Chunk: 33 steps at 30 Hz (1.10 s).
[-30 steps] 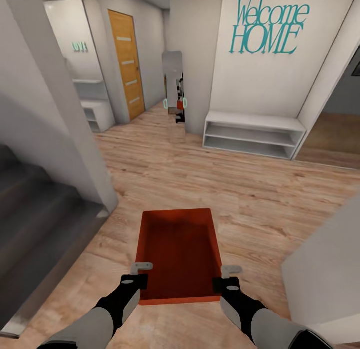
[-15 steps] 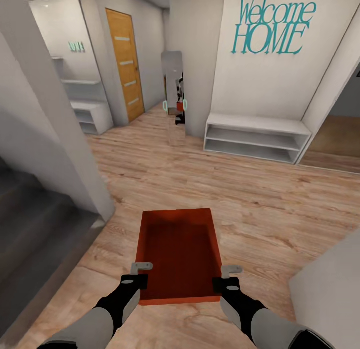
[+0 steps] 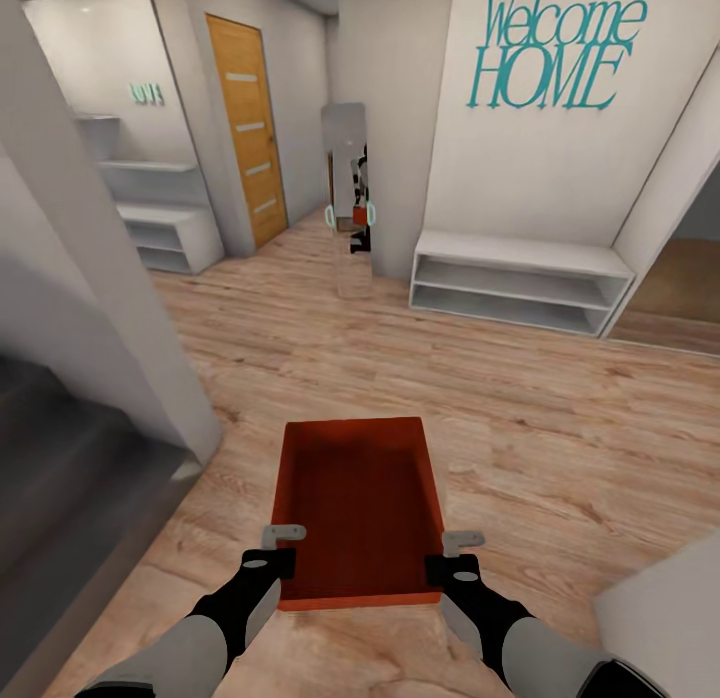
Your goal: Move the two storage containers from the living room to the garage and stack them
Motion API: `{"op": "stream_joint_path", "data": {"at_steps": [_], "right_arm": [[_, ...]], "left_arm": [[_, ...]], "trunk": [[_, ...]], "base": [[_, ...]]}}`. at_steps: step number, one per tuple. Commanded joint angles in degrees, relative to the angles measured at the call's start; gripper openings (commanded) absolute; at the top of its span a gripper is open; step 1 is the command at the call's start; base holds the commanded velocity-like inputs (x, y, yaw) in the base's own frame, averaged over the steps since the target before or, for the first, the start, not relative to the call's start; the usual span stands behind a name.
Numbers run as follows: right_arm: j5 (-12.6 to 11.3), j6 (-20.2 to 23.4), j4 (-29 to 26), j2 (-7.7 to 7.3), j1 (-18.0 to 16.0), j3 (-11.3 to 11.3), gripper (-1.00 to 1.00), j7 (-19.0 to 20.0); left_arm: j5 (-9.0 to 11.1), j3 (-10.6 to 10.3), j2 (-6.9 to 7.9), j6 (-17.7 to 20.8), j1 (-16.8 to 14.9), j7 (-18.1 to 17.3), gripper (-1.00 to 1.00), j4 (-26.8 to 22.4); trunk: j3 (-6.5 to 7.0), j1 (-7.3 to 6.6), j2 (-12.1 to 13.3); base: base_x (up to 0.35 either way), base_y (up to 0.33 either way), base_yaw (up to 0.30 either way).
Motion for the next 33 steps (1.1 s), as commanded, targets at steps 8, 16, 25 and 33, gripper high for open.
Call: {"op": "stream_joint_path", "data": {"at_steps": [8, 16, 25, 33], "right_arm": [[0.2, -1.6, -0.4, -1.11, -0.1, -1.9, -1.00, -0.1], [0.2, -1.6, -0.4, -1.12, -0.1, -1.9, -1.00, -0.1], [0.2, -1.6, -0.4, -1.19, -0.1, -1.9, -1.00, -0.1], [0.2, -1.6, -0.4, -1.13, -0.1, -1.9, -1.00, -0.1]], "left_arm": [[2.8, 1.6, 5.38, 0.3, 0.0, -4.2, -1.00, -0.1], [2.8, 1.6, 5.46, 0.3, 0.0, -4.2, -1.00, -0.1], [2.8, 1.6, 5.47, 0.3, 0.0, -4.2, -1.00, -0.1], [2.8, 1.6, 5.47, 0.3, 0.0, -4.2, -1.00, -0.1]], "trunk": [[-0.10, 0.06, -0.1], [-0.10, 0.06, -0.1], [-0.10, 0.06, -0.1], [-0.10, 0.06, -0.1]], "base": [[0.324, 0.000, 0.000], [0.324, 0.000, 0.000], [0.324, 0.000, 0.000], [0.324, 0.000, 0.000]]}}
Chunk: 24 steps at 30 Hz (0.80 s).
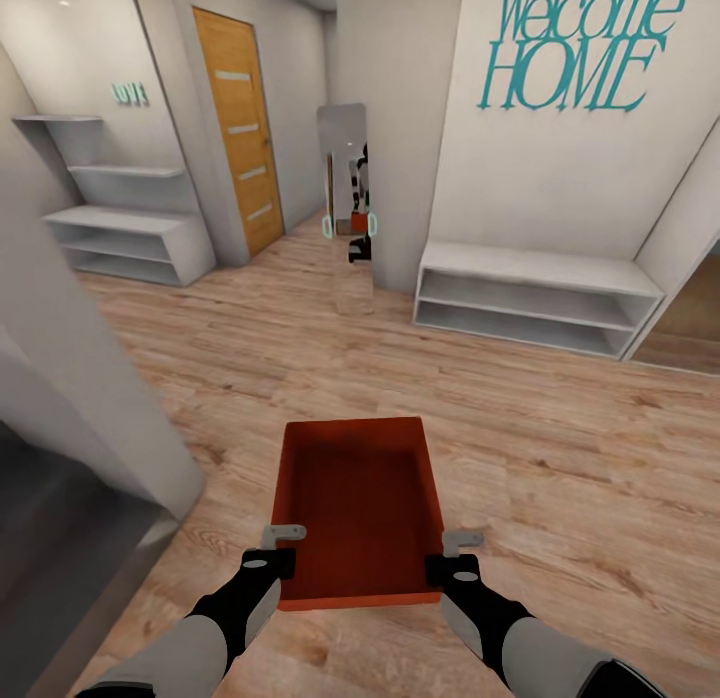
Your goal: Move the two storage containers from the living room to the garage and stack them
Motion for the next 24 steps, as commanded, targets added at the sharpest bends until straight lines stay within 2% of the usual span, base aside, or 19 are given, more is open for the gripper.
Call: {"op": "stream_joint_path", "data": {"at_steps": [1, 24], "right_arm": [[0.2, -1.6, -0.4, -1.12, -0.1, -1.9, -1.00, -0.1], [0.2, -1.6, -0.4, -1.16, -0.1, -1.9, -1.00, -0.1]], "left_arm": [[2.8, 1.6, 5.47, 0.3, 0.0, -4.2, -1.00, -0.1], [2.8, 1.6, 5.47, 0.3, 0.0, -4.2, -1.00, -0.1]], "trunk": [[-0.10, 0.06, -0.1], [-0.10, 0.06, -0.1]], "base": [[0.324, 0.000, 0.000], [0.324, 0.000, 0.000]]}}
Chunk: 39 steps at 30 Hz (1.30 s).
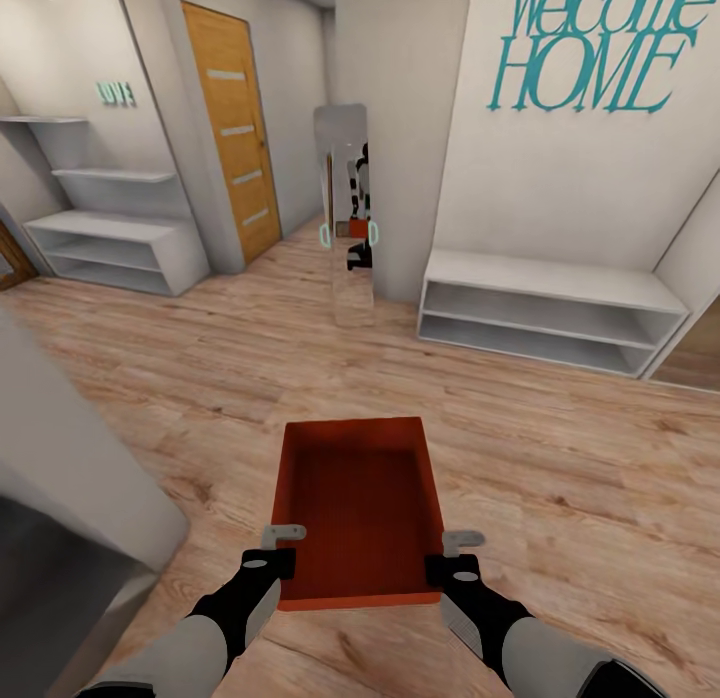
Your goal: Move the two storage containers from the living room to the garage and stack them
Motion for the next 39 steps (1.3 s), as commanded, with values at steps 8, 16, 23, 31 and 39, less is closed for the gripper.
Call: {"op": "stream_joint_path", "data": {"at_steps": [8, 16, 23, 31, 39], "right_arm": [[0.2, -1.6, -0.4, -1.11, -0.1, -1.9, -1.00, -0.1], [0.2, -1.6, -0.4, -1.18, -0.1, -1.9, -1.00, -0.1], [0.2, -1.5, -0.4, -1.04, -0.1, -1.9, -1.00, -0.1], [0.2, -1.6, -0.4, -1.10, -0.1, -1.9, -1.00, -0.1], [0.2, -1.6, -0.4, -1.11, -0.1, -1.9, -1.00, -0.1]], "left_arm": [[2.8, 1.6, 5.43, 0.3, 0.0, -4.2, -1.00, -0.1], [2.8, 1.6, 5.46, 0.3, 0.0, -4.2, -1.00, -0.1], [2.8, 1.6, 5.47, 0.3, 0.0, -4.2, -1.00, -0.1], [2.8, 1.6, 5.47, 0.3, 0.0, -4.2, -1.00, -0.1], [2.8, 1.6, 5.47, 0.3, 0.0, -4.2, -1.00, -0.1]], "trunk": [[-0.10, 0.06, -0.1], [-0.10, 0.06, -0.1], [-0.10, 0.06, -0.1], [-0.10, 0.06, -0.1], [-0.10, 0.06, -0.1]], "base": [[0.324, 0.000, 0.000], [0.324, 0.000, 0.000], [0.324, 0.000, 0.101], [0.324, 0.000, 0.266], [0.324, 0.000, 0.107]]}}
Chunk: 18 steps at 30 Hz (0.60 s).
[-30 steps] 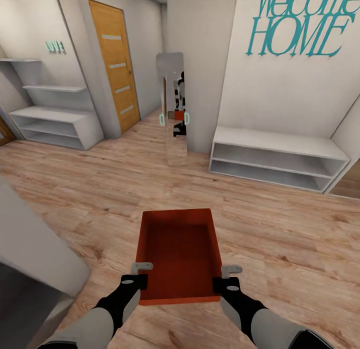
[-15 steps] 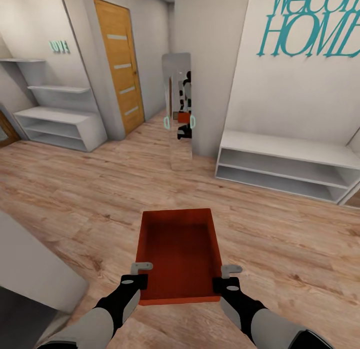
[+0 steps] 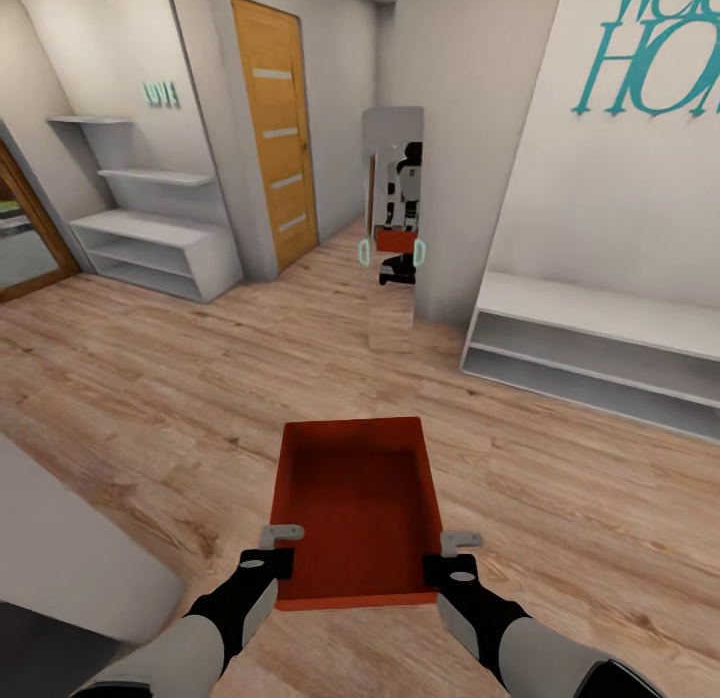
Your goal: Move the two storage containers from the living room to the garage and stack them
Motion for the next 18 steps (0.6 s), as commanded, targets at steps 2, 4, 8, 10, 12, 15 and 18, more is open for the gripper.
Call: {"op": "stream_joint_path", "data": {"at_steps": [2, 4, 8, 10, 12, 15, 18], "right_arm": [[0.3, -1.7, -0.3, -1.68, -0.1, -2.2, -1.00, 1.0], [0.3, -1.7, -0.3, -1.68, -0.1, -2.2, -1.00, 1.0], [0.3, -1.7, -0.3, -1.68, -0.1, -2.2, -1.00, 1.0], [0.3, -1.7, -0.3, -1.68, -0.1, -2.2, -1.00, 1.0], [0.3, -1.7, -0.3, -1.68, -0.1, -2.1, -1.00, 1.0], [0.3, -1.7, -0.3, -1.68, -0.1, -2.2, -1.00, 1.0], [0.3, -1.7, -0.3, -1.68, -0.1, -2.2, -1.00, 1.0]], "left_arm": [[2.7, 1.6, 4.91, 0.3, 0.0, -3.3, -1.00, -0.1], [2.7, 1.6, 4.91, 0.3, 0.0, -3.3, -1.00, -0.1], [2.7, 1.6, 4.91, 0.3, 0.0, -3.3, -1.00, -0.1], [2.7, 1.6, 4.89, 0.3, 0.0, -3.3, -1.00, -0.1], [2.7, 1.6, 4.87, 0.3, 0.0, -3.3, -1.00, -0.1], [2.7, 1.6, 4.89, 0.3, 0.0, -3.3, -1.00, -0.1], [2.7, 1.6, 4.90, 0.3, 0.0, -3.3, -1.00, -0.1]], "trunk": [[-0.10, 0.06, -0.1], [-0.10, 0.06, -0.1], [-0.10, 0.06, -0.1], [-0.10, 0.06, -0.1], [-0.10, 0.06, -0.1], [-0.10, 0.06, -0.1], [-0.10, 0.06, -0.1]], "base": [[0.324, 0.000, 0.007], [0.324, 0.000, 0.002], [0.324, 0.000, 0.000], [0.324, 0.000, 0.000], [0.324, 0.000, 0.000], [0.324, 0.000, 0.000], [0.324, 0.000, 0.000]]}}
